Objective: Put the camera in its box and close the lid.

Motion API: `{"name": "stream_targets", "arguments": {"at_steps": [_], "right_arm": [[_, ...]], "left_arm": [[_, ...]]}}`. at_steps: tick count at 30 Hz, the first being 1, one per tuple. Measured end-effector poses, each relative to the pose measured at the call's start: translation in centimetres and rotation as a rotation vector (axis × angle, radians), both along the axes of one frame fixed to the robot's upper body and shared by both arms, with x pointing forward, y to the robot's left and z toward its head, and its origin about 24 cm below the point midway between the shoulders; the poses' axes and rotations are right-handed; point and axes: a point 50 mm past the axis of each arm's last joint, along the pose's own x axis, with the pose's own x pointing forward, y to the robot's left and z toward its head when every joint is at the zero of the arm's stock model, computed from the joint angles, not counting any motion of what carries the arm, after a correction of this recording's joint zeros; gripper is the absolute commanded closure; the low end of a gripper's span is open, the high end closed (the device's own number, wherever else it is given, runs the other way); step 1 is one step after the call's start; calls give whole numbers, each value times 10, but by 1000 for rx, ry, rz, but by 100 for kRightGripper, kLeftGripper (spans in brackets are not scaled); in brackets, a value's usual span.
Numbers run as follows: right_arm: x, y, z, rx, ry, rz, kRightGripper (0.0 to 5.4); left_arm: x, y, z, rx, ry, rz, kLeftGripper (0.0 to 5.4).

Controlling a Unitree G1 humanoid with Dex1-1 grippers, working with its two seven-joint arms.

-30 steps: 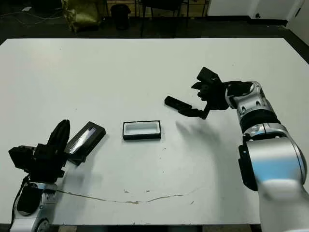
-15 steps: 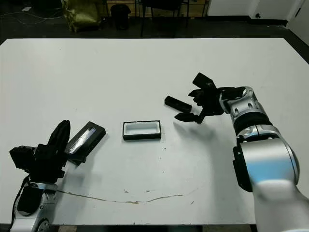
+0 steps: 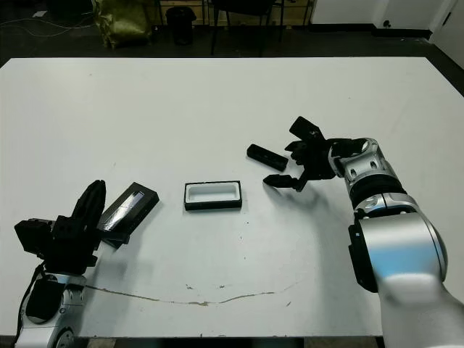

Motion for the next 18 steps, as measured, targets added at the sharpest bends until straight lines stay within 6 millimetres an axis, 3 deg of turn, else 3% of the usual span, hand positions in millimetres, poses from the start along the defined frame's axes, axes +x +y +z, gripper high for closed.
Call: {"name": "stream_targets", "arguments": {"at_steps": [6, 18], "right_arm": [[0, -1, -1, -1, -6, 1, 20], [-2, -1, -9, -14, -30, -36, 285]], "left_arm": [[0, 0, 0, 4, 1, 1, 540], [0, -1, 0, 1, 2, -1, 540]]}}
